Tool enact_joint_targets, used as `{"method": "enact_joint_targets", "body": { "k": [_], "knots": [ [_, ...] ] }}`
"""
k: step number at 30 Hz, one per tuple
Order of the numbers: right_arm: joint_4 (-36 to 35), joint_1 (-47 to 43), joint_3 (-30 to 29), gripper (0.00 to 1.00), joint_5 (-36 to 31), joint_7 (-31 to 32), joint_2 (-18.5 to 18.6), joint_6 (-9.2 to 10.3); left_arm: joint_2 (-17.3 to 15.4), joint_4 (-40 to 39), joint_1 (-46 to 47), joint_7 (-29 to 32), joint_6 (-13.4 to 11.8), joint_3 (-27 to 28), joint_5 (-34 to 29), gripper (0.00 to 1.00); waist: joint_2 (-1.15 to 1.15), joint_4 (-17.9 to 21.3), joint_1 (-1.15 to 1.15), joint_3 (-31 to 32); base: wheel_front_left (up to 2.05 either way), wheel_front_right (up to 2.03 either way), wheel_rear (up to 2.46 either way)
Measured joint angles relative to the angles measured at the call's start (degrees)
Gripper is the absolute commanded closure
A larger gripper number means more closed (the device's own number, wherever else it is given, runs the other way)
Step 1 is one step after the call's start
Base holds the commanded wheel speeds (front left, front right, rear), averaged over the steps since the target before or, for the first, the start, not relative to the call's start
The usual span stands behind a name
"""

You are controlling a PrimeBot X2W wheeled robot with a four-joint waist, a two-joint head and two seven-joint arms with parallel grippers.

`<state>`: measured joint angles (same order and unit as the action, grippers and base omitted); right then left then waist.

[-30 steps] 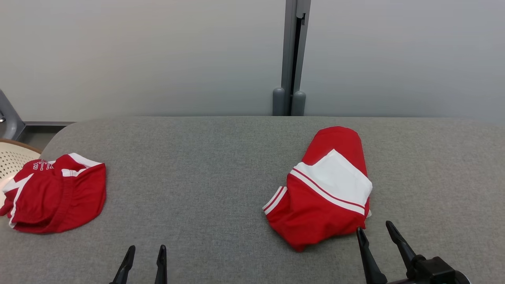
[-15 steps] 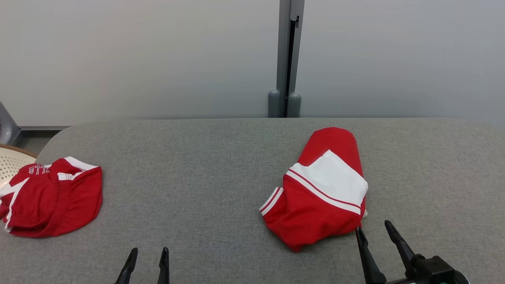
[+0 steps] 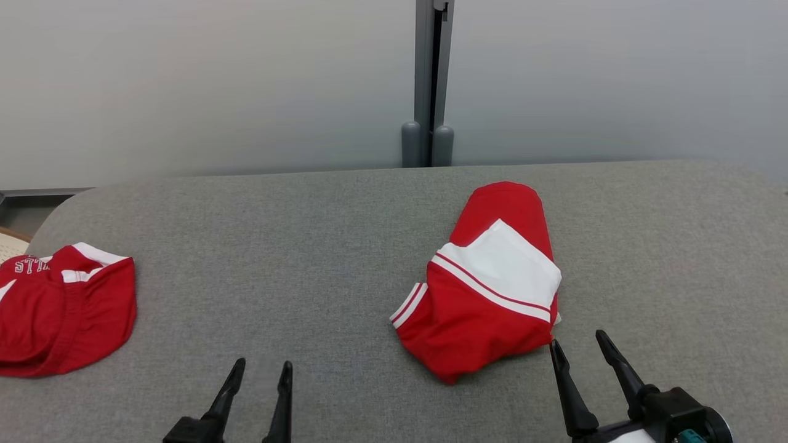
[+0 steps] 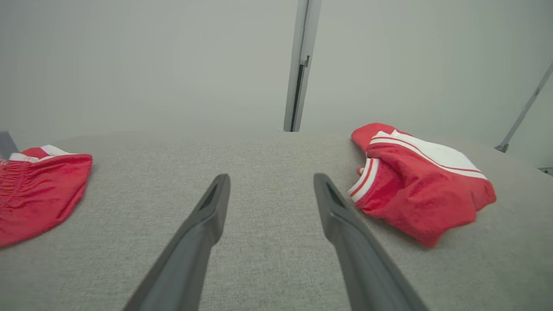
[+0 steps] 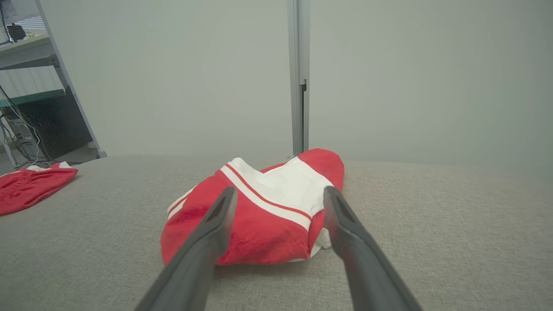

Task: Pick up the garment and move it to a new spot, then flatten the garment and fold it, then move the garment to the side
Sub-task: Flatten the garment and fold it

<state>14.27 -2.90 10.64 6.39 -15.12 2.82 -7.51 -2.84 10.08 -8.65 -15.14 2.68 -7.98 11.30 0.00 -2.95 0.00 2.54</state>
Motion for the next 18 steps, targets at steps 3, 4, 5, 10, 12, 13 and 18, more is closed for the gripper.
{"method": "enact_joint_targets", "body": {
  "k": [3,4,5,10,12,13,18],
  "knots": [
    [-0.24,1.22,0.09,0.00,-0.43,0.00,-0.01,0.00,0.01,3.35,4.65,0.00,1.24,-3.27,-0.83,0.00,0.00,1.22,0.00,-1.29,0.00,0.00,0.00],
    [-0.25,1.63,0.15,0.00,-0.46,-0.01,0.00,0.00,0.03,4.95,6.50,-0.01,1.49,-4.49,-1.30,0.00,0.00,1.72,0.00,-1.73,0.00,0.00,0.00],
    [-0.32,1.93,0.32,0.00,-0.49,-0.01,0.01,0.00,0.05,6.78,8.47,0.00,1.89,-5.50,-1.64,0.00,0.00,2.28,0.00,-2.21,0.00,0.00,0.00],
    [-0.75,3.68,-0.36,0.00,-1.00,0.00,0.00,0.00,0.10,18.05,19.51,0.07,3.25,-10.29,-1.21,0.00,0.00,4.81,0.00,-5.36,0.00,0.00,0.00],
    [-0.91,4.38,-0.64,0.00,-1.04,0.00,0.00,0.00,0.08,23.02,23.82,1.63,3.45,-11.57,-0.65,0.00,0.00,5.90,0.00,-6.78,0.00,0.00,0.00],
    [-0.99,4.65,-0.73,0.00,-1.10,-0.01,0.01,0.00,0.07,24.94,25.86,2.34,3.66,-11.92,-0.54,0.00,0.00,6.43,0.00,-7.51,0.00,0.00,0.00],
    [-1.81,6.33,-1.04,0.00,-1.25,-0.01,0.02,0.00,0.08,31.45,33.88,6.69,4.28,-14.45,2.04,0.00,0.00,8.71,0.00,-11.27,0.00,0.00,0.00]
  ]
}}
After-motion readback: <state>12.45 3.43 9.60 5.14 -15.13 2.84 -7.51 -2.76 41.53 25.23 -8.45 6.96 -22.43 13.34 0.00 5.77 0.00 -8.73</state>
